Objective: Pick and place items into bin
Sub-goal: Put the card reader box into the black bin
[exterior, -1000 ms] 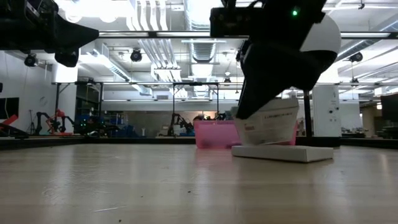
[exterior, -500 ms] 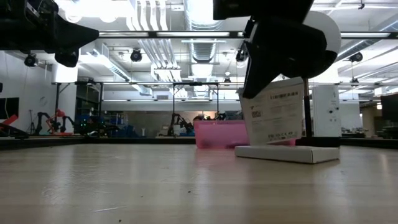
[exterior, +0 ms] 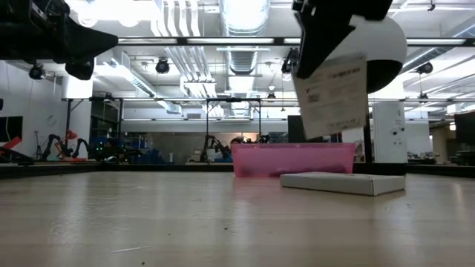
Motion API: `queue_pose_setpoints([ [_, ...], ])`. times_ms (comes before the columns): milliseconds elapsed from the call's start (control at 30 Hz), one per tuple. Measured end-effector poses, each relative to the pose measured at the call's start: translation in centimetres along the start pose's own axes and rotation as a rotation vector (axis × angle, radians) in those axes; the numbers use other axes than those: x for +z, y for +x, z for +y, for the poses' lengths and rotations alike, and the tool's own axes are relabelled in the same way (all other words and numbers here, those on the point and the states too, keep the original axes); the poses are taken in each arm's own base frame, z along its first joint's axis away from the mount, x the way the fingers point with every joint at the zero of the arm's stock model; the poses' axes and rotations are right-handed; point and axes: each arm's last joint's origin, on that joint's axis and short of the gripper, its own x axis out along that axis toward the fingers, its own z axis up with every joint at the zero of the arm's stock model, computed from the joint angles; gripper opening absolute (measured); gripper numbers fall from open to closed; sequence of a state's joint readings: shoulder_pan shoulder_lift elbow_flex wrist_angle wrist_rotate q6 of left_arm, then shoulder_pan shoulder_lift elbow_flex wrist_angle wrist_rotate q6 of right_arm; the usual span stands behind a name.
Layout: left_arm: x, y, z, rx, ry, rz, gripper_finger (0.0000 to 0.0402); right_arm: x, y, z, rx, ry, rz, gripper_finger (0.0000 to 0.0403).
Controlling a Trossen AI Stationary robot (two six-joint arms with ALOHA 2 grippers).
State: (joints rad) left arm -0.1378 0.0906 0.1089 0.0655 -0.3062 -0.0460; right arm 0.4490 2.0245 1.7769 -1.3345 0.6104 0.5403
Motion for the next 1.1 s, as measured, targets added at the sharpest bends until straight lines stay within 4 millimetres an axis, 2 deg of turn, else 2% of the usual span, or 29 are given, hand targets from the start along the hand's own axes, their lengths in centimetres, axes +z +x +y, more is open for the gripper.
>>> queue_pose_setpoints([
  [167, 0.0, 0.0, 0.0, 0.0, 0.0, -0.001, 0.0, -0.6, -2.5, -1.6, -0.024, 0.076, 0.092, 0.0019],
  [333, 0.0, 0.0, 0.0, -0.001, 0.0, -0.001, 0.0, -1.5, -5.5, -2.2, 0.048, 0.159, 0.048, 0.0019],
  [533, 0.0, 0.0, 0.0, -0.001, 0.002, 0.003, 0.0, -3.8, -9.3, -3.0, 0.13, 0.321, -0.01, 0.0018],
  [700, 0.0, 0.0, 0.0, -0.003, 0.001, 0.002, 0.0, -6.0, -12.2, -3.5, 0.234, 0.372, -0.031, 0.0018],
  [867, 0.0, 0.0, 0.0, -0.005, 0.001, 0.002, 0.0, -8.1, -14.1, -3.1, 0.321, 0.384, -0.015, 0.0018],
  [1100, 0.0, 0.0, 0.0, -0.007, 0.001, 0.002, 0.0, -10.6, -15.5, -1.3, 0.361, 0.253, -0.019, 0.0018],
])
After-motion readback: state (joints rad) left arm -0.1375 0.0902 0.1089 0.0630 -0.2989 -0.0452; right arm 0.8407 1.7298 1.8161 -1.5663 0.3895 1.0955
